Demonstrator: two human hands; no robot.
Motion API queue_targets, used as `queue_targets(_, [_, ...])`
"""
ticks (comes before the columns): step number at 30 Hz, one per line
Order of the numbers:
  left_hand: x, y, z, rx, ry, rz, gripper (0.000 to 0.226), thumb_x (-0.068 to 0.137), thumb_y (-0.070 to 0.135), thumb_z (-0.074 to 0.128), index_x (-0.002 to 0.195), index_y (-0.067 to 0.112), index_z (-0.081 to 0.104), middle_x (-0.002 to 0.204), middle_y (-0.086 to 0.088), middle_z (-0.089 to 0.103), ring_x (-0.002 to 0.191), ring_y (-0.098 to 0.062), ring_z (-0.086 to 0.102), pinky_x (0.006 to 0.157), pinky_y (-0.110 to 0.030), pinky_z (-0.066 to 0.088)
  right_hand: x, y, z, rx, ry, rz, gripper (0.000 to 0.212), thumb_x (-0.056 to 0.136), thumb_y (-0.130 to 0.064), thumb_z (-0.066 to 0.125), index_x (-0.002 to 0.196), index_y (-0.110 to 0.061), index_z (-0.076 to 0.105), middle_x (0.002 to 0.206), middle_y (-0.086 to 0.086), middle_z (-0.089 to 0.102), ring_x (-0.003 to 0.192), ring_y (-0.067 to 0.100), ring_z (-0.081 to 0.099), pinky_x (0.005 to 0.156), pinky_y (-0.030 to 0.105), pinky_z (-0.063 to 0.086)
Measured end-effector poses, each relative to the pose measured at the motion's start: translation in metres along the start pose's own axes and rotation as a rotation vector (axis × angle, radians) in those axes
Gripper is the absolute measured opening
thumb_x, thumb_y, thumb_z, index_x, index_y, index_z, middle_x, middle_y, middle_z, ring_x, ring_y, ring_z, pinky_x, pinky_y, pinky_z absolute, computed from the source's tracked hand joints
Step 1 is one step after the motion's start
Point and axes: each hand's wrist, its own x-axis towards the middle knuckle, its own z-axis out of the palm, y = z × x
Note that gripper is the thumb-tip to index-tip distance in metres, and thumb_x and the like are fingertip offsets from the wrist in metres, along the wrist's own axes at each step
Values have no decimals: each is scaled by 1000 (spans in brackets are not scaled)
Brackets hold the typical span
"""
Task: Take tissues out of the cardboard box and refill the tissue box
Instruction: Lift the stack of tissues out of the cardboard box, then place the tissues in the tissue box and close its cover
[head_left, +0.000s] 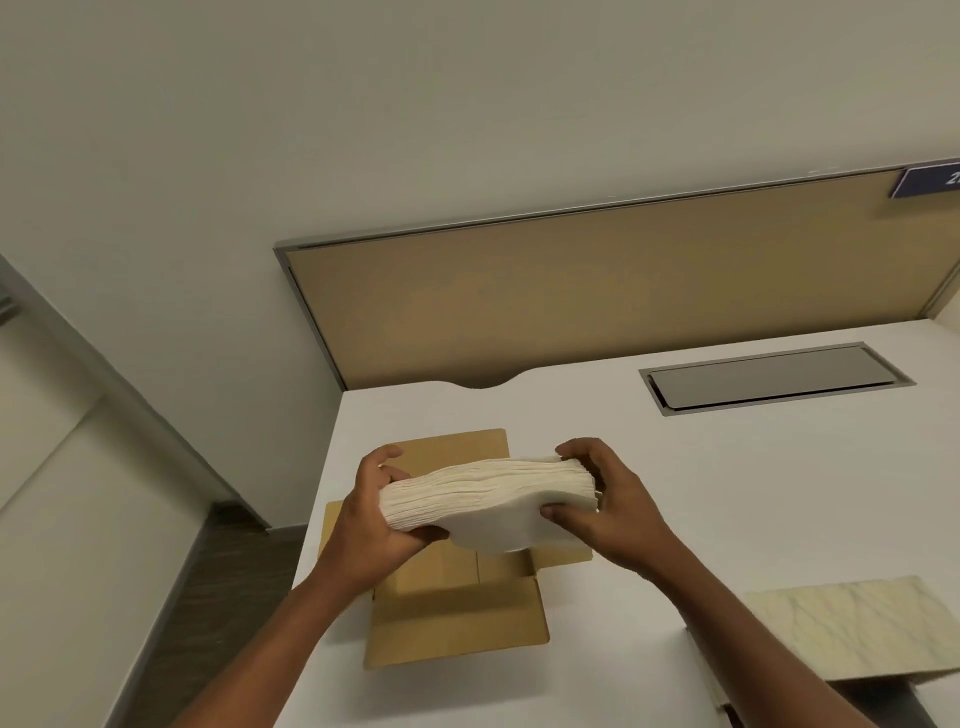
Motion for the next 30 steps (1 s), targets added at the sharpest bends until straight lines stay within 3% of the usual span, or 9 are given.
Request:
queue_targets(3, [-18, 17, 20, -209, 64, -68, 110, 52, 8, 92, 134, 34, 23, 106, 9, 53, 99, -9, 57, 67, -4, 51, -24, 5, -10, 261, 112, 75, 55, 73, -25, 80, 118, -40, 52, 114, -18, 60, 104, 10, 59, 79, 29, 57])
queue_targets(7, [-45, 33, 48, -379, 76, -130, 99, 60, 7, 87, 132, 40, 27, 110, 17, 50, 99, 5, 53, 65, -3, 50, -56, 12, -21, 315, 123, 133, 61, 77, -36, 71, 133, -36, 45, 128, -7, 56, 114, 15, 56, 88, 31, 53])
queue_targets(10, [-66, 44, 71, -453, -5, -181, 81, 64, 5, 84, 121, 44, 41, 113, 12, 53, 104, -8, 53, 63, -7, 52, -81, 17, -37, 293, 107, 140, 60, 84, -36, 65, 136, -39, 37, 134, -6, 50, 118, 16, 53, 92, 32, 53])
queue_targets(14, [-95, 65, 105, -469, -97, -222, 73, 63, 4, 85, 105, 51, 47, 111, 10, 55, 101, -10, 54, 59, -12, 53, -114, 24, -62, 262, 116, 169, 57, 89, -32, 62, 138, -40, 34, 140, -5, 45, 123, 16, 50, 101, 41, 48])
queue_targets(20, [-137, 90, 150, -510, -329, -299, 63, 61, 5, 86, 106, 33, 52, 105, -3, 59, 100, -22, 57, 59, -15, 53, -169, 47, -100, 129, 157, 267, 63, 91, -32, 60, 144, -38, 25, 150, -16, 32, 135, 6, 32, 111, 30, 30])
queue_targets(23, [-150, 99, 168, -550, -399, -349, 64, 53, 16, 88, 105, 29, 53, 105, -7, 58, 99, -26, 56, 59, -14, 52, -198, 62, -120, 81, 181, 342, 63, 90, -39, 59, 143, -41, 26, 144, -23, 34, 131, 0, 32, 107, 28, 29])
queue_targets(26, [-157, 105, 185, -595, -454, -434, 69, 43, 26, 88, 104, 27, 55, 107, -11, 59, 101, -29, 57, 71, -27, 55, -224, 77, -137, 66, 211, 428, 51, 86, -46, 60, 133, -41, 41, 130, -19, 52, 118, 6, 50, 101, 35, 44])
queue_targets(28, [-162, 107, 200, -649, -488, -517, 74, 41, 21, 90, 107, 21, 55, 111, -16, 60, 105, -33, 58, 86, -40, 54, -239, 87, -147, 73, 222, 483, 35, 85, -49, 61, 117, -50, 49, 117, -21, 60, 108, 6, 58, 92, 34, 52])
queue_targets(30, [-167, 108, 216, -698, -507, -606, 75, 46, 7, 92, 111, 14, 55, 114, -18, 63, 107, -34, 61, 89, -43, 53, -251, 97, -157, 72, 219, 523, 29, 85, -49, 61, 112, -49, 51, 112, -19, 63, 103, 8, 61, 88, 32, 53])
